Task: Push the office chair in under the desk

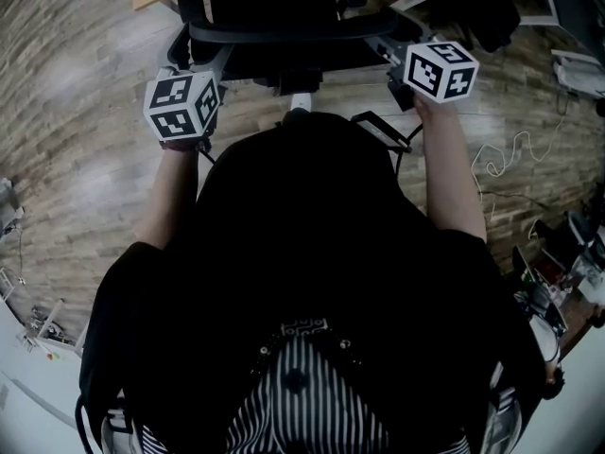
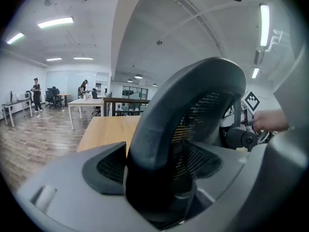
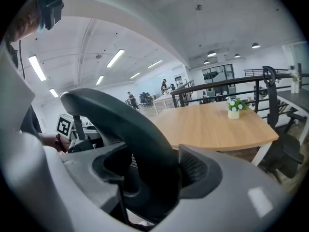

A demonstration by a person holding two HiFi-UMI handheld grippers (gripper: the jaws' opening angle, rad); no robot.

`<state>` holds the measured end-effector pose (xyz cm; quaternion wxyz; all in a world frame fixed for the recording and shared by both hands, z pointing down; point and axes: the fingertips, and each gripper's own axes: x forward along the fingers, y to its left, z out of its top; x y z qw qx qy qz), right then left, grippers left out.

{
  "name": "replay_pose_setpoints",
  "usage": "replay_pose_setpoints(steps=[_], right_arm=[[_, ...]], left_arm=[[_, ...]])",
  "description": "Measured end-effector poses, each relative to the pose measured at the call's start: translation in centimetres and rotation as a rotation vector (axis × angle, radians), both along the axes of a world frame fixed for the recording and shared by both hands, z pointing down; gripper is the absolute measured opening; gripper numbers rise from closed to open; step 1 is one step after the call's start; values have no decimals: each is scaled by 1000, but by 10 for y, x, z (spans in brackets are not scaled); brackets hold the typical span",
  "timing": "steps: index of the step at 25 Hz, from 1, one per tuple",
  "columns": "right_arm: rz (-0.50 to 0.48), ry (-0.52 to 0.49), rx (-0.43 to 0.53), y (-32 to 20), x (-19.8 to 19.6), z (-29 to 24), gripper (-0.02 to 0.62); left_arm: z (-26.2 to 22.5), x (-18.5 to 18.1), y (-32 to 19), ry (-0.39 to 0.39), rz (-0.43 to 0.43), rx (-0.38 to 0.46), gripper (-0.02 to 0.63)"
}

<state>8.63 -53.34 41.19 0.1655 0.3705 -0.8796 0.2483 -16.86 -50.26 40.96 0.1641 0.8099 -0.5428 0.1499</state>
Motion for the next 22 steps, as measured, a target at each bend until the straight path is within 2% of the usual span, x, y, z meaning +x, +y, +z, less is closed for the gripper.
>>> replay_pose_setpoints(steps=[11, 22], right_arm=[[-64, -17, 31, -82, 1, 10, 304], [-117, -16, 39, -111, -7, 1, 298]], left_arm=[[11, 3, -67, 7, -67, -4, 376], [3, -4, -88, 36, -115, 1, 380]])
